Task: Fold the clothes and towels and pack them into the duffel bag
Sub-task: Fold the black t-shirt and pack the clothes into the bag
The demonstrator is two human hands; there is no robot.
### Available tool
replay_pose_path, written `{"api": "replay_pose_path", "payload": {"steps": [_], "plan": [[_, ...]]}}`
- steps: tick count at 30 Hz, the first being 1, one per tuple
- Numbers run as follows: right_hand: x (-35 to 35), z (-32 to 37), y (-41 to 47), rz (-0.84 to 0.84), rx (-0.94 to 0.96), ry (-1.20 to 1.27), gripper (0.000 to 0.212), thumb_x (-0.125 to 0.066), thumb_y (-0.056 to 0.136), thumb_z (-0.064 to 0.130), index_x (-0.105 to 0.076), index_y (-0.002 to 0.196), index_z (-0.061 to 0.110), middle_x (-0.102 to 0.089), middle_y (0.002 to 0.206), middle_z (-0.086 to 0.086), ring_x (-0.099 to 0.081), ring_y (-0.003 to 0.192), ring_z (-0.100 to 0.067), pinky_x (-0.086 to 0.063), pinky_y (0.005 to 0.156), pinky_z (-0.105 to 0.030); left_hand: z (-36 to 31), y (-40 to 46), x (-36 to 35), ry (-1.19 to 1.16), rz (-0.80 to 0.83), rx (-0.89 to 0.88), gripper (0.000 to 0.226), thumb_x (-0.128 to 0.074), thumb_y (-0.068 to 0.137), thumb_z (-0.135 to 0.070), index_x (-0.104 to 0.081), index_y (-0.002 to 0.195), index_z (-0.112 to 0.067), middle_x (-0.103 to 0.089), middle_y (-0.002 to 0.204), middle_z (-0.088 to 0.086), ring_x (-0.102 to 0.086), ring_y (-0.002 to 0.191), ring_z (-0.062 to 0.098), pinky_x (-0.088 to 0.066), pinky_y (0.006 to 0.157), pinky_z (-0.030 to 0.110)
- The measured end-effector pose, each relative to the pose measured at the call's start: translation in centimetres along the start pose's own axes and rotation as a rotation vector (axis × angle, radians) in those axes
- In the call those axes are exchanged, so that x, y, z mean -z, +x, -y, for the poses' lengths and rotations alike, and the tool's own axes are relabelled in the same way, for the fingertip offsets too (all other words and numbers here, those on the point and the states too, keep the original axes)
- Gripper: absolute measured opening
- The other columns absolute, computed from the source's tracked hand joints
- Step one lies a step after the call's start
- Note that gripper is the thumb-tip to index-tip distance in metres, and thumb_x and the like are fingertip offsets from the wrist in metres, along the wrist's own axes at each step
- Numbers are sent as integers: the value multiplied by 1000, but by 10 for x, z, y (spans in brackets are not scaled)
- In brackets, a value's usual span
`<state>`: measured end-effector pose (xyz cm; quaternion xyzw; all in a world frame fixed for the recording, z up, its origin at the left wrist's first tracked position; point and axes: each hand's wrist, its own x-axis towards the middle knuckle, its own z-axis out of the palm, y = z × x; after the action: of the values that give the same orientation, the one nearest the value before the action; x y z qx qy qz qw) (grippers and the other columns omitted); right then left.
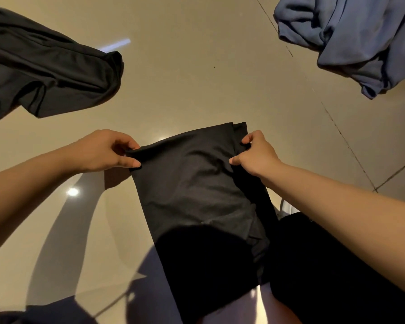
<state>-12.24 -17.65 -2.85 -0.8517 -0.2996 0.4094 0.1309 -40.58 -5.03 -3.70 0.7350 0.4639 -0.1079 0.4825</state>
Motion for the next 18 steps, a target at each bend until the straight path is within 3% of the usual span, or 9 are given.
{"api": "replay_pose_path", "payload": {"steps": [3,7,12,15,18], "plan": [[9,-2,1,-45,-41,-62,34,-69,79,10,-59,110,-1,-64,109,-17,-61,100,-34,-50,84,-41,0,-3,1,-73,-27,28,14,-75,79,-25,-72,91,-21,-70,87,5,-65,85,26,-54,81,42],[22,-9,3,-103,-32,-36,4,-61,83,12,-57,81,13,-62,86,-5,-60,88,-28,-47,73,-36,0,-4,-8,-73,-160,11,12,-71,84,-30,-69,87,-19,-67,79,6,-63,77,25,-48,66,32],[25,-3,18,-10,17,-229,14,-62,89,25,-55,93,14,-61,101,-8,-56,93,-26,-41,73,-31,-4,8,-15,-27,-274,48,18,-70,85,-33,-64,85,-16,-65,79,4,-60,72,20,-46,62,29],[25,-1,24,-14,71,-320,28,-60,91,36,-57,102,10,-62,109,-10,-55,95,-26,-42,75,-32,-4,18,-14,57,-401,68,18,-70,86,-29,-62,88,-14,-64,87,6,-60,84,27,-46,73,35],[15,0,16,4,138,-268,36,-57,92,42,-51,112,12,-60,119,-9,-55,98,-26,-41,78,-32,0,30,5,92,-670,43,16,-66,88,-23,-61,99,-13,-66,98,11,-60,98,34,-46,86,41]]}}
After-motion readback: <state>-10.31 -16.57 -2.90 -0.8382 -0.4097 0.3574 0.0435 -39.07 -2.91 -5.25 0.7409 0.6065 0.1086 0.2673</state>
